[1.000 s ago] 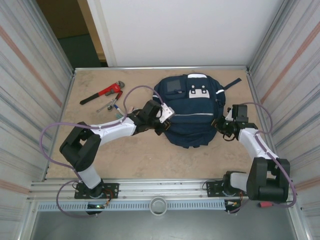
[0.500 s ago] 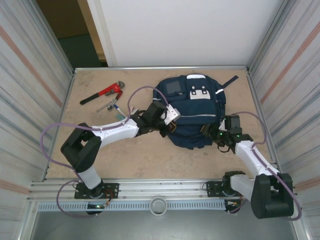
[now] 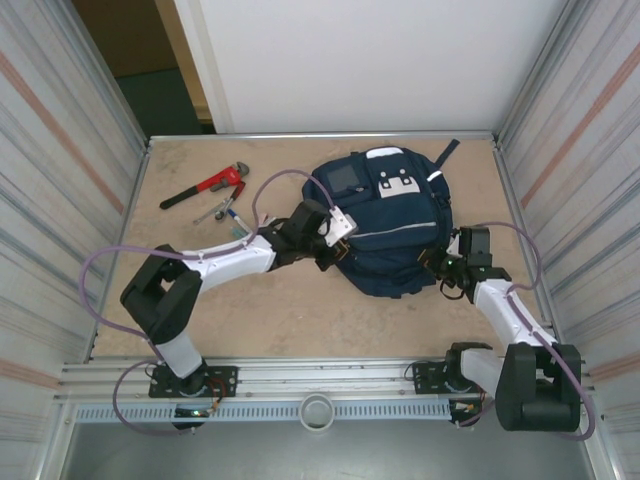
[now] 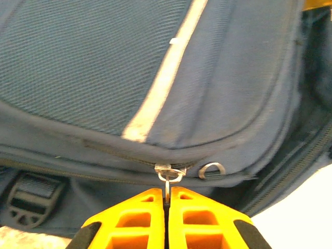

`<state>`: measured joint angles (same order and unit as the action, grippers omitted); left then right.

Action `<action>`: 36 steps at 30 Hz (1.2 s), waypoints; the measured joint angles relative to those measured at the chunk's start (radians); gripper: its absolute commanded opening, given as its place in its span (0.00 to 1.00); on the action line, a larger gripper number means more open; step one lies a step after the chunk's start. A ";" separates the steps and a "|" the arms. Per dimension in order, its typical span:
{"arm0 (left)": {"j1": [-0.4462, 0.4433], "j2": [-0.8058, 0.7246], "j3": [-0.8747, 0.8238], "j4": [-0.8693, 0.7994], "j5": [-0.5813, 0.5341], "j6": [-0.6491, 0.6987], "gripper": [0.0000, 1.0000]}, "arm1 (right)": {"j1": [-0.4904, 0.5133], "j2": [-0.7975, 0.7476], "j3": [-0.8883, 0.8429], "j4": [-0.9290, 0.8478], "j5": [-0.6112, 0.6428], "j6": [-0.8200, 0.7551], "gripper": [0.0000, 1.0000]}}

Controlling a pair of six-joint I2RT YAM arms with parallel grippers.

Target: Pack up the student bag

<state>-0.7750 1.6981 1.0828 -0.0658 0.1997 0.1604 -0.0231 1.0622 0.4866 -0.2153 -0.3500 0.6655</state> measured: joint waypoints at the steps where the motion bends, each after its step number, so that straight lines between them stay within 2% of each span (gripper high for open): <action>1: 0.016 0.000 0.000 0.001 0.002 0.004 0.00 | -0.001 0.000 0.000 0.000 -0.011 -0.005 0.00; 7: 0.080 0.075 0.050 -0.005 0.010 0.026 0.02 | 0.005 0.020 0.007 -0.002 -0.043 -0.050 0.00; 10: 0.090 0.124 0.101 -0.035 -0.004 0.031 0.17 | 0.033 0.052 0.027 0.002 -0.040 -0.061 0.00; 15: 0.108 0.122 0.096 -0.020 -0.125 0.010 0.46 | 0.110 0.098 0.053 0.011 -0.013 -0.069 0.00; 18: 0.127 0.041 -0.005 0.017 -0.199 -0.012 0.58 | 0.187 0.107 0.062 0.009 0.009 -0.069 0.16; 20: 0.151 -0.029 -0.071 0.020 -0.225 -0.035 0.63 | 0.244 0.113 0.082 -0.014 0.017 -0.082 0.30; 24: 0.276 -0.152 -0.142 0.022 -0.210 -0.131 0.66 | 0.396 0.108 0.156 -0.108 0.113 -0.134 0.49; 27: 0.398 -0.202 -0.169 0.042 -0.187 -0.212 0.68 | 0.501 0.070 0.205 -0.173 0.246 -0.177 0.56; 29: 0.449 -0.218 -0.185 0.047 -0.182 -0.248 0.70 | 0.567 0.048 0.238 -0.198 0.336 -0.217 0.60; 30: 0.460 -0.221 -0.192 0.048 -0.182 -0.260 0.70 | 0.604 0.043 0.259 -0.201 0.384 -0.246 0.64; 33: 0.461 -0.224 -0.208 0.048 -0.174 -0.282 0.71 | 0.698 0.068 0.338 -0.198 0.504 -0.353 0.86; 36: 0.459 -0.225 -0.218 0.045 -0.156 -0.296 0.71 | 0.753 0.160 0.424 -0.182 0.591 -0.480 0.92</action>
<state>-0.3161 1.4731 0.8650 -0.0208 0.0433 -0.1360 0.7303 1.2221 0.9104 -0.3977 0.2413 0.1856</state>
